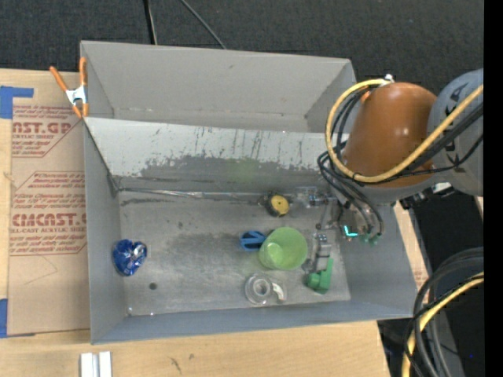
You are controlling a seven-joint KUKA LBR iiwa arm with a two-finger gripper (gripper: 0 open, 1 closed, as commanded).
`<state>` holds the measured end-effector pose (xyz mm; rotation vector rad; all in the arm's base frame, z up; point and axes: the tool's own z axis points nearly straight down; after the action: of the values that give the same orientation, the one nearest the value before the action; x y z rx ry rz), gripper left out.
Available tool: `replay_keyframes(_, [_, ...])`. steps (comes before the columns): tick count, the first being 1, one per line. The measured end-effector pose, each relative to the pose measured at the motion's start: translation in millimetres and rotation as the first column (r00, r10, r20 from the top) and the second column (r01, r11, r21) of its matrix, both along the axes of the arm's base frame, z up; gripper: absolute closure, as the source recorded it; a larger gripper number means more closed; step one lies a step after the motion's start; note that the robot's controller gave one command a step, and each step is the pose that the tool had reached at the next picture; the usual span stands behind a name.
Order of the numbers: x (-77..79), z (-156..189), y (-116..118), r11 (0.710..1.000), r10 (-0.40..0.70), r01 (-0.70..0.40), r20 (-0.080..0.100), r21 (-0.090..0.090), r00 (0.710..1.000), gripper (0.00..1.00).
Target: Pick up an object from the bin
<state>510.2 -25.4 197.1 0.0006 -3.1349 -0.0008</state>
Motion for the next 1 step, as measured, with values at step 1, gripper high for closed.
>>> replay_keyframes(1, [41.6, -109.7, 38.0, 0.991, 0.136, -0.136, 0.006, 0.001, 0.991, 0.00])
